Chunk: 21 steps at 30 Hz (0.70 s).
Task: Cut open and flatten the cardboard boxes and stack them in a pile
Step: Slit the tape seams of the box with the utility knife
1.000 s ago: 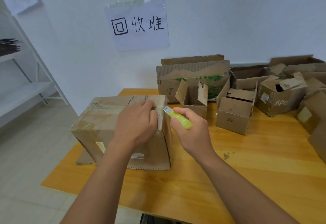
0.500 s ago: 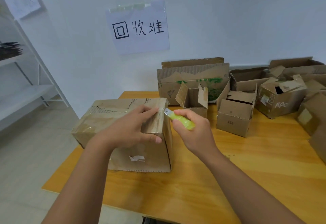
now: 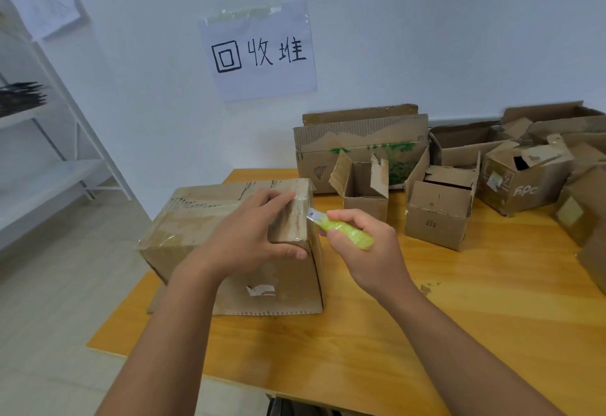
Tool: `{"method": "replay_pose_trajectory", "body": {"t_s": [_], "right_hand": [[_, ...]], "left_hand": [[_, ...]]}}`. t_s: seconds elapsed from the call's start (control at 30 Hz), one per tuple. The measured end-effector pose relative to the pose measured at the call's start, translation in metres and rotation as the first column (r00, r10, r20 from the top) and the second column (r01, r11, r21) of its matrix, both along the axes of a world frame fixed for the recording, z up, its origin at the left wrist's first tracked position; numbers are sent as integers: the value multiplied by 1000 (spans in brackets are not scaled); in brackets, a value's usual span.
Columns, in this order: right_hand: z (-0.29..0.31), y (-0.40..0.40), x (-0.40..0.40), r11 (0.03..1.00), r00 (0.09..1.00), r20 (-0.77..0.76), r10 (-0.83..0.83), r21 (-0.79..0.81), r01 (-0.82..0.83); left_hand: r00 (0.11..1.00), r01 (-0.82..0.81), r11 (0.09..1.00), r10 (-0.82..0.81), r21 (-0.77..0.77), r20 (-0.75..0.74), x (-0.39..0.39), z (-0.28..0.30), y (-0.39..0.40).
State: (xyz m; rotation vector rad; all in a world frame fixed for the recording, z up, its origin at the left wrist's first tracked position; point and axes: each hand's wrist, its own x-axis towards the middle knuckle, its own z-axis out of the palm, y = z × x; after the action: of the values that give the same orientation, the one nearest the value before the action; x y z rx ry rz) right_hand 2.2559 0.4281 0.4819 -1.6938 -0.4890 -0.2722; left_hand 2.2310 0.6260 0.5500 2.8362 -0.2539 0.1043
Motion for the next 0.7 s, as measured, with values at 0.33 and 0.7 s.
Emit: {"method": "replay_pose_trajectory", "body": {"t_s": [0.33,0.7], "right_hand": [[0,-9,-24,994,994,-53,91,62,-88],[7,-29,-8,933,986,-127,112,356,-60]], "left_hand": [[1000,-10,1000,10,-1,17,0,1,-2],[1000,0,994,-2,-112,-22,1,4,0]]}}
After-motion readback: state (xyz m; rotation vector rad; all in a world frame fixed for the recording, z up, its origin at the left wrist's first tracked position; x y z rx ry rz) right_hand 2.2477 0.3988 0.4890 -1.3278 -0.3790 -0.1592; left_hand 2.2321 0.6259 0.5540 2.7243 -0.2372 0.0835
